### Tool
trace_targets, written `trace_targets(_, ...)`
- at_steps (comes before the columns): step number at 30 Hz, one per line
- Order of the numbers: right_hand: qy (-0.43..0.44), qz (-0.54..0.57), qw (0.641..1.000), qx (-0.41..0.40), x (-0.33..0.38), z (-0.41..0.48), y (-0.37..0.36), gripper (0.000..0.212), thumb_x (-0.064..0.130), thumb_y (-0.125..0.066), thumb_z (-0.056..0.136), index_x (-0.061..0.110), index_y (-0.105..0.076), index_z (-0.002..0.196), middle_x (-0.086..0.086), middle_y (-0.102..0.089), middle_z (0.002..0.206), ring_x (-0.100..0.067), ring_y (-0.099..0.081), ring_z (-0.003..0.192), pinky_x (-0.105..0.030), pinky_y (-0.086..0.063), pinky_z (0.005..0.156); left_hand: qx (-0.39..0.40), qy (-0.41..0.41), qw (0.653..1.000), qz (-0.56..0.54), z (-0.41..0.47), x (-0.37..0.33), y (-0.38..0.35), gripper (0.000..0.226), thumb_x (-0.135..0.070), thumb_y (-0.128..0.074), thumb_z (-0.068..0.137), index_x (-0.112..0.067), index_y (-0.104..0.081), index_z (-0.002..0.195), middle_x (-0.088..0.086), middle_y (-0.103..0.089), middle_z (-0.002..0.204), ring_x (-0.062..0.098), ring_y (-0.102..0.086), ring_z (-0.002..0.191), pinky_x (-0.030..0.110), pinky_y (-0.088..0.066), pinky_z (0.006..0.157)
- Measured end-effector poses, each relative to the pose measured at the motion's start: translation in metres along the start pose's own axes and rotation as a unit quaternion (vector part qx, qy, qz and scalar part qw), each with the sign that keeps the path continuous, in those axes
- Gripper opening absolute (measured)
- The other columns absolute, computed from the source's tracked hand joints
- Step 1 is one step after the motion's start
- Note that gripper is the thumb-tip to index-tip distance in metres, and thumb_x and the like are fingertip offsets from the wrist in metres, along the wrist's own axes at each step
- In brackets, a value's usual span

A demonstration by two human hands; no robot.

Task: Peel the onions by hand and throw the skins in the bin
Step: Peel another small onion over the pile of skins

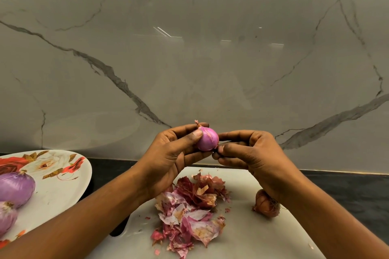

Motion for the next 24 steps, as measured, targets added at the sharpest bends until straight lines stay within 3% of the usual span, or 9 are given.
trace_targets(5,-0.019,0.030,0.999,0.019,-0.001,0.001,-0.001,0.025,-0.002,-0.071,0.090,0.001,-0.074,0.114,-0.025,-0.079,0.099,-0.036,-0.079,0.094,-0.037,-0.066,0.081,-0.014,-0.004,1.000,-0.010,0.001,0.001,0.003,0.043,-0.013,-0.068,0.088,-0.004,-0.067,0.130,0.021,-0.072,0.128,0.037,-0.072,0.116,0.037,-0.064,0.090)
trace_targets(10,-0.008,-0.003,1.000,0.006,-0.001,0.001,0.001,0.034,0.005,-0.083,0.079,0.001,-0.075,0.112,-0.023,-0.079,0.096,-0.036,-0.080,0.091,-0.036,-0.067,0.077,-0.016,-0.007,1.000,0.006,0.001,0.003,0.002,0.040,-0.012,-0.069,0.089,-0.006,-0.068,0.129,0.018,-0.072,0.129,0.036,-0.072,0.118,0.038,-0.064,0.090)
trace_targets(18,0.006,-0.045,0.999,-0.024,-0.002,0.003,0.010,0.018,-0.005,-0.079,0.085,-0.002,-0.076,0.103,-0.022,-0.079,0.090,-0.034,-0.080,0.084,-0.032,-0.067,0.072,-0.040,0.010,0.999,-0.013,0.000,0.003,0.001,0.043,-0.017,-0.068,0.092,-0.007,-0.063,0.134,0.021,-0.073,0.124,0.041,-0.075,0.107,0.038,-0.065,0.084)
trace_targets(24,0.034,-0.117,0.991,-0.054,0.001,0.004,0.015,0.012,0.000,-0.081,0.085,0.007,-0.082,0.095,-0.011,-0.081,0.086,-0.025,-0.080,0.083,-0.028,-0.065,0.074,-0.037,0.028,0.998,-0.032,-0.001,0.004,0.002,0.035,-0.012,-0.059,0.100,-0.002,-0.062,0.134,0.028,-0.069,0.126,0.046,-0.075,0.105,0.038,-0.066,0.080)
Point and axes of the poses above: each hand's wrist, its own z-axis towards the middle knuckle, its own y-axis out of the back of the hand, x = y × z, the point moved 6 cm from there along z, towards the middle knuckle
